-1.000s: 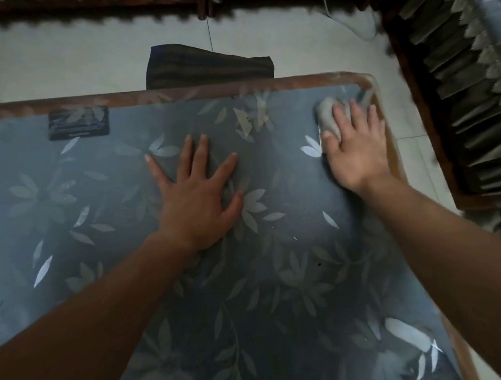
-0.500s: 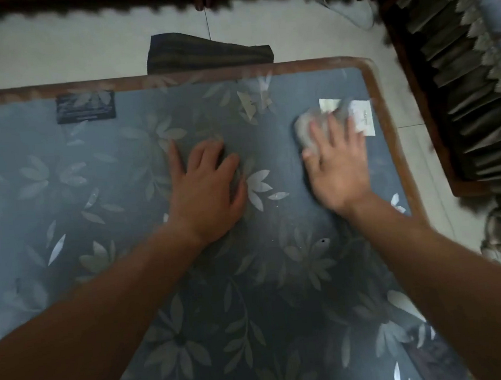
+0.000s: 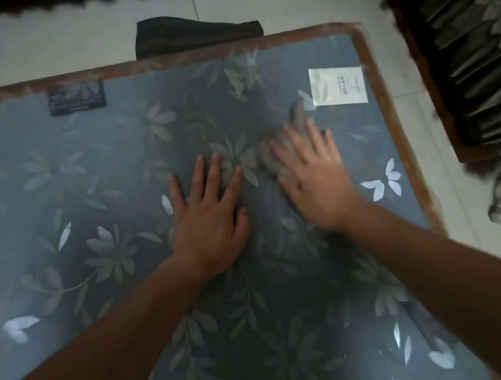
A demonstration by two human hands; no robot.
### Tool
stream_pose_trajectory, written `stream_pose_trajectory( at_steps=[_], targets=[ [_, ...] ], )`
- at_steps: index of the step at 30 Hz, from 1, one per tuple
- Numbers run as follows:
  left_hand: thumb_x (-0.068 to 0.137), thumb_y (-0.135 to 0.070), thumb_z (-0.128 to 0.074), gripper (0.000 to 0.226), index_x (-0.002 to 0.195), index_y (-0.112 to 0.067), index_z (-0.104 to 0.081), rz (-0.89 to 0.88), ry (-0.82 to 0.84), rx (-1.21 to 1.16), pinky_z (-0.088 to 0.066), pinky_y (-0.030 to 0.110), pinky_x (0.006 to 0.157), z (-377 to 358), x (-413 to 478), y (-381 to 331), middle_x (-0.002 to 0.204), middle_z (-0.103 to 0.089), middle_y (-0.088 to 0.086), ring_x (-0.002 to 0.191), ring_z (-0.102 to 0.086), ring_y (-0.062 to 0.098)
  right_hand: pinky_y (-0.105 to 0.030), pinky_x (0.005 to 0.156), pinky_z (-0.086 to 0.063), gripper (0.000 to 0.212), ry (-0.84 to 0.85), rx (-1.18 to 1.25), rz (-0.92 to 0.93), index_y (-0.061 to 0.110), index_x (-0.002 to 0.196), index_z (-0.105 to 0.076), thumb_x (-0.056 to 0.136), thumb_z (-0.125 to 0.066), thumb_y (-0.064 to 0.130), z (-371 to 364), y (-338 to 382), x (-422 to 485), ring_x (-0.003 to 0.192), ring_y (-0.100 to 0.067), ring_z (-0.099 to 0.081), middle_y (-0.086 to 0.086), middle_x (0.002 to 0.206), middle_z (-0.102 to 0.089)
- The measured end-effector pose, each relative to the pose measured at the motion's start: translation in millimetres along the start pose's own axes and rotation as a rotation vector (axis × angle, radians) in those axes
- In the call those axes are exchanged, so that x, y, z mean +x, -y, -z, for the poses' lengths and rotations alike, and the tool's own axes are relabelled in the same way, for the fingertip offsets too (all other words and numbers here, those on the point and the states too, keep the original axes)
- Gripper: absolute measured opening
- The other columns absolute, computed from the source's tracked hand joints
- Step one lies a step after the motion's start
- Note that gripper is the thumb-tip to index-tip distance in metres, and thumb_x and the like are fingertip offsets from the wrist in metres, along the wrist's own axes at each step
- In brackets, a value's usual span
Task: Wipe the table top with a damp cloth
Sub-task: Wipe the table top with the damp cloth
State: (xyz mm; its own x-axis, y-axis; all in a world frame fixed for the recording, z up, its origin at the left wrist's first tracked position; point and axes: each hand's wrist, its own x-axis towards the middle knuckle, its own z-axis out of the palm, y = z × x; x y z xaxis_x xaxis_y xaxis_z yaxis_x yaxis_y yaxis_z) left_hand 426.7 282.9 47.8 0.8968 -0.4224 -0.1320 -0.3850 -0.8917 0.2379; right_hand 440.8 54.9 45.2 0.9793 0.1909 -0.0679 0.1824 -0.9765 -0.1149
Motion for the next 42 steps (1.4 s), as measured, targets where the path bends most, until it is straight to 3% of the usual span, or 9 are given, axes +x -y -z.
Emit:
stream_pose_trajectory(
  at_steps=[4,9,11,14,19,25,31,37,42],
  targets=[
    [0.094,-0.051,-0.028,0.071,0.16,-0.022,-0.025,-0.024,0.004,0.012,-0.003,0.071,0.118,0.6,-0.4,1.8,0.169,-0.013,0.015,0.157,-0.003,0.034,-0.061,0.121,-0.013,0.058,0.096,-0.044,0.279,0.028,0.154,-0.029,0.099,-0.037,0.044,4.9,-17.7,-45.6,0.153,-0.038,-0.013,-0.007,0.164,-0.026],
    [0.094,-0.052,-0.031,0.07,0.156,-0.02,-0.032,-0.029,-0.026,-0.022,0.0,0.07,0.118,1.5,-1.7,1.3,0.168,-0.015,0.016,0.156,-0.005,0.035,-0.056,0.123,0.002,0.061,0.034,0.091,-0.279,0.03,0.158,-0.02,0.1,-0.023,0.05,19.4,-69.5,6.5,0.155,-0.034,0.001,-0.004,0.168,-0.012],
    [0.093,-0.048,-0.035,0.068,0.153,-0.016,-0.038,-0.038,-0.048,-0.13,0.0,0.069,0.119,4.6,-2.5,3.3,0.166,-0.022,0.017,0.156,-0.01,0.034,-0.051,0.123,0.006,0.061,0.01,0.1,-0.323,0.032,0.159,-0.016,0.102,-0.023,0.05,15.1,-56.9,1.3,0.155,-0.032,0.005,-0.002,0.169,-0.008],
    [0.092,-0.042,-0.04,0.064,0.146,-0.009,-0.047,-0.046,-0.11,-0.25,-0.004,0.064,0.122,8.4,-14.2,14.2,0.16,-0.035,0.019,0.154,-0.02,0.036,-0.058,0.123,-0.006,0.059,-0.022,0.029,-0.127,0.027,0.157,-0.024,0.102,-0.026,0.047,1.0,-9.0,-46.0,0.154,-0.038,-0.005,-0.006,0.167,-0.018],
    [0.094,-0.045,-0.044,0.06,0.147,-0.016,-0.049,0.0,-0.125,-0.059,-0.006,0.07,0.119,2.2,-56.3,30.6,0.162,-0.032,0.018,0.153,-0.02,0.041,-0.058,0.123,-0.008,0.057,0.092,-0.012,0.187,0.022,0.154,-0.033,0.101,-0.034,0.042,-2.3,-0.6,-97.9,0.154,-0.037,-0.008,-0.007,0.166,-0.021],
    [0.093,-0.053,-0.04,0.065,0.151,-0.023,-0.042,-0.028,-0.099,-0.004,-0.002,0.07,0.119,-4.5,-70.3,33.6,0.166,-0.022,0.018,0.155,-0.011,0.039,-0.047,0.122,0.009,0.064,-0.003,0.128,-0.354,0.028,0.157,-0.024,0.098,-0.025,0.051,6.6,-17.7,-55.7,0.155,-0.032,0.002,-0.001,0.168,-0.012],
    [0.091,-0.05,-0.043,0.064,0.148,-0.021,-0.047,-0.164,-0.075,-0.034,-0.007,0.068,0.12,-10.3,-74.8,0.4,0.164,-0.027,0.021,0.154,-0.015,0.04,-0.054,0.124,-0.001,0.057,0.127,0.053,0.117,0.024,0.156,-0.028,0.103,-0.031,0.045,1.9,5.1,-127.3,0.155,-0.029,0.001,0.001,0.167,-0.013],
    [0.092,-0.051,-0.04,0.066,0.152,-0.023,-0.041,-0.171,-0.039,-0.034,-0.009,0.065,0.121,-14.2,-77.0,-2.2,0.166,-0.021,0.02,0.155,-0.012,0.039,-0.049,0.124,0.005,0.063,0.024,0.243,-0.389,0.022,0.155,-0.031,0.098,-0.032,0.048,13.7,-37.1,-102.1,0.155,-0.027,0.004,-0.001,0.168,-0.013],
    [0.093,-0.051,-0.039,0.067,0.154,-0.023,-0.04,-0.181,-0.035,-0.025,-0.008,0.063,0.122,-13.1,-78.8,-0.5,0.167,-0.019,0.019,0.155,-0.012,0.038,-0.055,0.124,-0.003,0.054,0.066,0.119,-0.091,0.024,0.155,-0.031,0.104,-0.029,0.042,-4.7,19.7,-193.9,0.155,-0.03,0.002,0.0,0.167,-0.014]
  ],
)
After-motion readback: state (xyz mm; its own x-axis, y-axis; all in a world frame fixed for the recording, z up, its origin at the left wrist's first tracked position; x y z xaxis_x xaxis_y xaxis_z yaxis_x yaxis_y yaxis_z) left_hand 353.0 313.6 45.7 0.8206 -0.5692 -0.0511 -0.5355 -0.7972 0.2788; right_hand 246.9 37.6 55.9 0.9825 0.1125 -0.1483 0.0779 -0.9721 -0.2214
